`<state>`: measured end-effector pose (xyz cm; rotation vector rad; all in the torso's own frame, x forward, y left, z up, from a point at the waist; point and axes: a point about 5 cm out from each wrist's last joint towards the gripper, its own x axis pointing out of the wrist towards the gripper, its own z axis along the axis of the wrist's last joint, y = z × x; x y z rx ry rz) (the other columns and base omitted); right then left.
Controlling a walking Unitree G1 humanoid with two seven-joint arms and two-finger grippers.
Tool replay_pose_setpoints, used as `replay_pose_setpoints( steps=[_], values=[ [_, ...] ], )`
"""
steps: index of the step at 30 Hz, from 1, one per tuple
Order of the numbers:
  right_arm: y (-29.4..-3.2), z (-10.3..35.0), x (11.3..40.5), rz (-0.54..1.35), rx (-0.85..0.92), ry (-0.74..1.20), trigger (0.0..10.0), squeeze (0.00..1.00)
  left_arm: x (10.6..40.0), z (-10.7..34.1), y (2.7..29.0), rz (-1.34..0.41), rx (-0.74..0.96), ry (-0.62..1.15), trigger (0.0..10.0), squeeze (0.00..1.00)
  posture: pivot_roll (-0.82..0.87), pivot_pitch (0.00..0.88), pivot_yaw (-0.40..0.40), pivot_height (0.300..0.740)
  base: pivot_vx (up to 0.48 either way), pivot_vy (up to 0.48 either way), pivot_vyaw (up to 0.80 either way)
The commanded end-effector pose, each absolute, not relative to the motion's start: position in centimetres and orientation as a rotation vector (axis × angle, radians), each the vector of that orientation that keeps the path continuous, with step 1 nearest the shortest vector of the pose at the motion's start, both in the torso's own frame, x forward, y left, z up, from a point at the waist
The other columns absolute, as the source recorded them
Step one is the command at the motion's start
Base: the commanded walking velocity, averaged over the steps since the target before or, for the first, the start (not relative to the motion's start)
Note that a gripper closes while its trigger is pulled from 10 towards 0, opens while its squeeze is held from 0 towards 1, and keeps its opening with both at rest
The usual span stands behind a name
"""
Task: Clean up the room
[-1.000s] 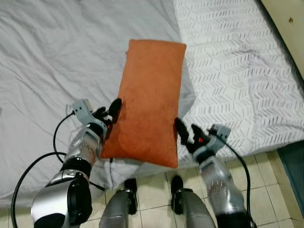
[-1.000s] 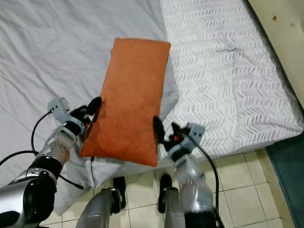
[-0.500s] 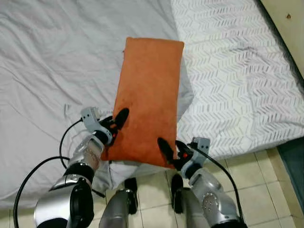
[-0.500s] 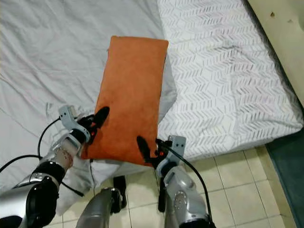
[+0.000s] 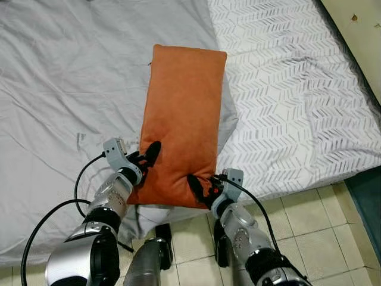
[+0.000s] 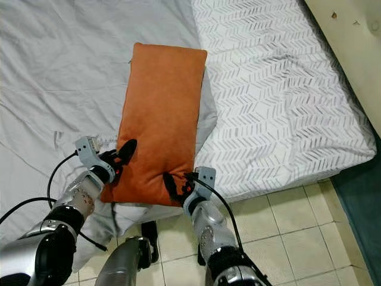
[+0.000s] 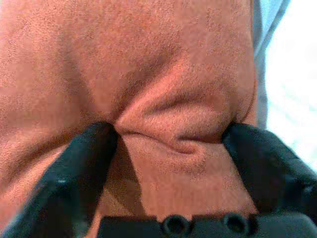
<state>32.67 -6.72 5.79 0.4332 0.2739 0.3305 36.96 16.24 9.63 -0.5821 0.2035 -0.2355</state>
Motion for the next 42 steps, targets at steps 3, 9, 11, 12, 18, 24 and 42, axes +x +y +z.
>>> replay_pose_setpoints(
  steps=[3, 9, 11, 12, 18, 24, 42],
  values=[
    [-7.2, 4.9, 32.6, 0.270, 0.423, 0.309, 0.0, 0.00, 33.9, 4.3, 15.5, -0.196, -0.569, 0.441, 0.0, 0.00, -0.02, 0.550, 0.048, 0.740, 0.000, 0.000, 0.00],
    [-8.1, 5.1, 33.0, 0.225, 0.442, 0.278, 0.0, 0.00, 33.0, 3.2, 15.5, -0.178, -0.558, 0.474, 0.0, 0.00, -0.01, 0.506, 0.051, 0.740, 0.000, 0.000, 0.00],
    [-8.7, 5.4, 33.1, 0.226, 0.441, 0.244, 0.0, 0.00, 33.0, 3.3, 15.7, -0.168, -0.546, 0.452, 0.0, 0.00, -0.01, 0.461, 0.050, 0.740, 0.000, 0.000, 0.00],
    [-8.9, 5.5, 33.2, 0.227, 0.440, 0.231, 0.0, 0.00, 33.1, 3.4, 15.8, -0.164, -0.528, 0.439, 0.0, 0.00, -0.01, 0.438, 0.049, 0.740, 0.000, 0.000, 0.00],
    [-9.6, 6.3, 33.3, 0.238, 0.449, 0.173, 0.0, 0.00, 33.3, 4.0, 16.3, -0.175, -0.417, 0.386, 0.0, 0.00, -0.02, 0.345, 0.054, 0.740, 0.000, 0.000, 0.00],
    [-10.7, 7.8, 33.8, 0.239, 0.441, 0.084, 0.0, 0.00, 34.4, 6.2, 16.2, -0.213, -0.263, 0.264, 0.0, 0.00, -0.03, 0.162, 0.063, 0.740, 0.000, 0.000, 0.00],
    [-14.1, 13.5, 34.3, 0.160, 0.222, -0.172, 10.0, 0.00, 37.6, 14.2, 14.4, -0.365, -0.009, -0.054, 3.5, 0.00, -0.07, 0.033, 0.094, 0.740, 0.000, 0.000, 0.00]
  ],
)
